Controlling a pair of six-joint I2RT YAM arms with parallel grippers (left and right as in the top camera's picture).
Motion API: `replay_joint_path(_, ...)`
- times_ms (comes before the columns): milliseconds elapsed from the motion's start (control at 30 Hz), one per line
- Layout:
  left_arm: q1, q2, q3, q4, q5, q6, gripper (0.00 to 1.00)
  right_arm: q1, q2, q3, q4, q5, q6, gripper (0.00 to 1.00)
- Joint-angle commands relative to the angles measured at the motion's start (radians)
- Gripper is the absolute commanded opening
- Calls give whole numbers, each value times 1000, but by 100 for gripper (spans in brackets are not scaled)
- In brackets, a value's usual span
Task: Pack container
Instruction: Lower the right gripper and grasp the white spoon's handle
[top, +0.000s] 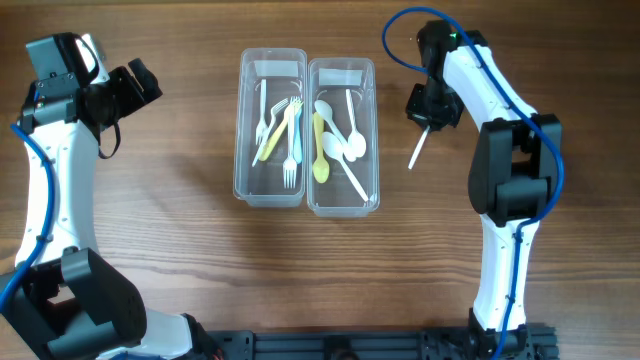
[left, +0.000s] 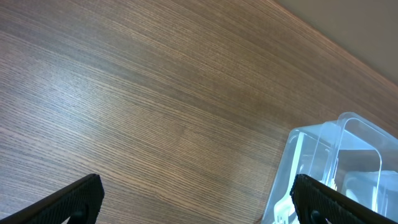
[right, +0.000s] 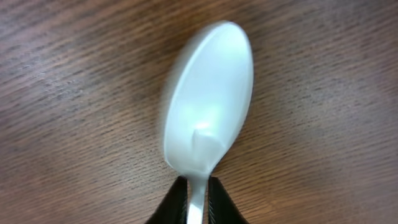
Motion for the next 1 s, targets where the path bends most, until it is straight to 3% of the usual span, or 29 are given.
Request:
replay_joint_path(0, 4, -26, 20, 0, 1, -5, 100, 3, 13, -6, -2, -18, 12, 25)
replay_joint_path(133, 4, -26, 20, 0, 1, -5, 100, 3, 13, -6, 11, -14, 12, 30)
replay_joint_path(267, 4, -26, 20, 0, 1, -5, 100, 3, 13, -6, 17, -14, 12, 21)
replay_joint_path(500, 4, -26, 20, 0, 1, -5, 100, 3, 13, -6, 16, -14, 13, 22)
replay_joint_path(700, 4, -26, 20, 0, 1, -5, 100, 3, 13, -8, 9, -14, 11, 36)
replay_joint_path(967, 4, -26, 20, 0, 1, -5, 100, 3, 15, -9, 16, 5, 12, 38)
